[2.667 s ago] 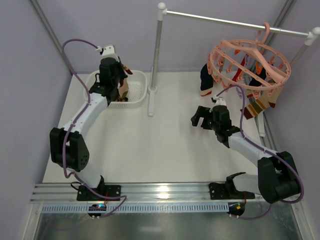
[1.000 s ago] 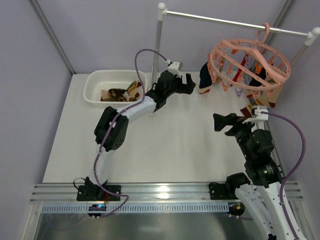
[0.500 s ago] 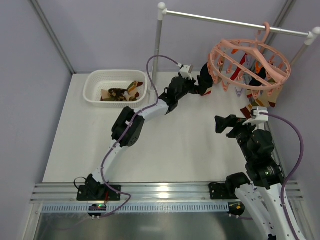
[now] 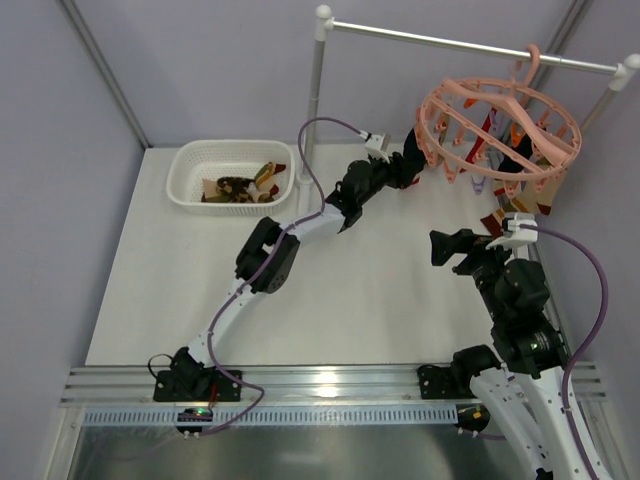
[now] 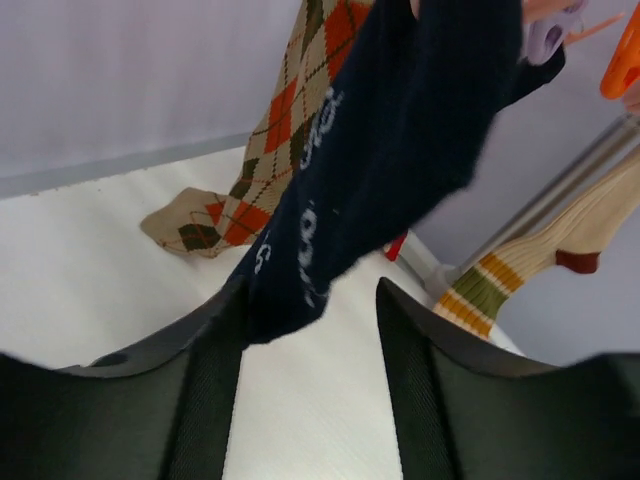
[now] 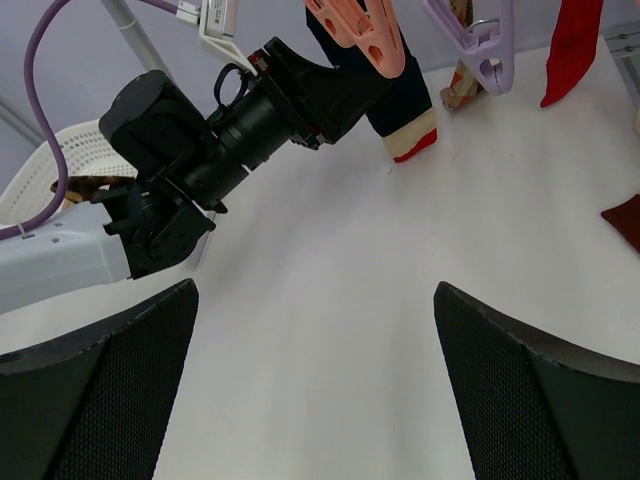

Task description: Remove the socks clipped to the hanger

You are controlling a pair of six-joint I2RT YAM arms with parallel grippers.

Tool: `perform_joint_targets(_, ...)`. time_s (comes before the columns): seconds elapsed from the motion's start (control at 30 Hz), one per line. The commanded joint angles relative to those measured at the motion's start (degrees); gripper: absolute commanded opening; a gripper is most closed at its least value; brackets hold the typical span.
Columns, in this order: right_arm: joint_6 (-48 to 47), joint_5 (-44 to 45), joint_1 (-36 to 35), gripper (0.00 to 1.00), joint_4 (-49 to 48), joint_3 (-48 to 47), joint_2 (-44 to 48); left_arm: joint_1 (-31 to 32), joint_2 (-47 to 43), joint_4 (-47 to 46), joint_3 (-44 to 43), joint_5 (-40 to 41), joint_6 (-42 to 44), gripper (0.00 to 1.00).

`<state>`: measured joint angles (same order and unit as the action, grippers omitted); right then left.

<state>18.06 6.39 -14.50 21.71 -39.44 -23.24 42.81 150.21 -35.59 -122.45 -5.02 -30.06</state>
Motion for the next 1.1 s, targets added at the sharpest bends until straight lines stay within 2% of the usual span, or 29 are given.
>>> perform_joint_targets(0.0,-0.9,-0.4,0.1,1.0,-2.4,-0.7,-0.5,0.4,0.3,-5.4,-2.9,0.7,0.7,0.51)
perform_joint_targets(0.07,-0.9,-0.4,0.2,1.0,-2.4,-0.7,-0.3,0.3,0.7,-5.5,-3.8,0.7,0.9,0.37)
perform_joint_targets(0.1,-1.0,-0.3,0.2,1.0,-2.3,-0.7,-0.2,0.3,0.7,-5.8,-3.8,0.6,0.9,0.27)
perform_joint_targets(0.3,-1.2,0.4,0.2,1.0,-2.1,-0.5,-0.3,0.5,-0.6,-7.1,-1.9,-0.1,0.8,0.0)
perform_joint_targets(0.47,-1.2,0.7,0.1,1.0,-2.4,-0.2,-0.6,1.5,-4.3,-8.5,3.0,-0.3,2.6,0.0)
perform_joint_targets(0.57,-1.3,1.3,0.2,1.0,-2.2,-0.2,-0.7,2.1,-8.6,-9.7,8.8,0.8,4.1,0.0)
perform_joint_targets(0.83,-1.4,2.3,0.2,1.0,-1.8,-0.2,-1.4,3.0,-23.9,-11.4,29.7,4.5,8.4,0.0)
perform_joint_targets(1.07,-0.8,2.0,0.1,1.0,-2.6,-0.7,-3.5,3.9,-33.0,-3.8,36.6,4.4,11.2,0.0)
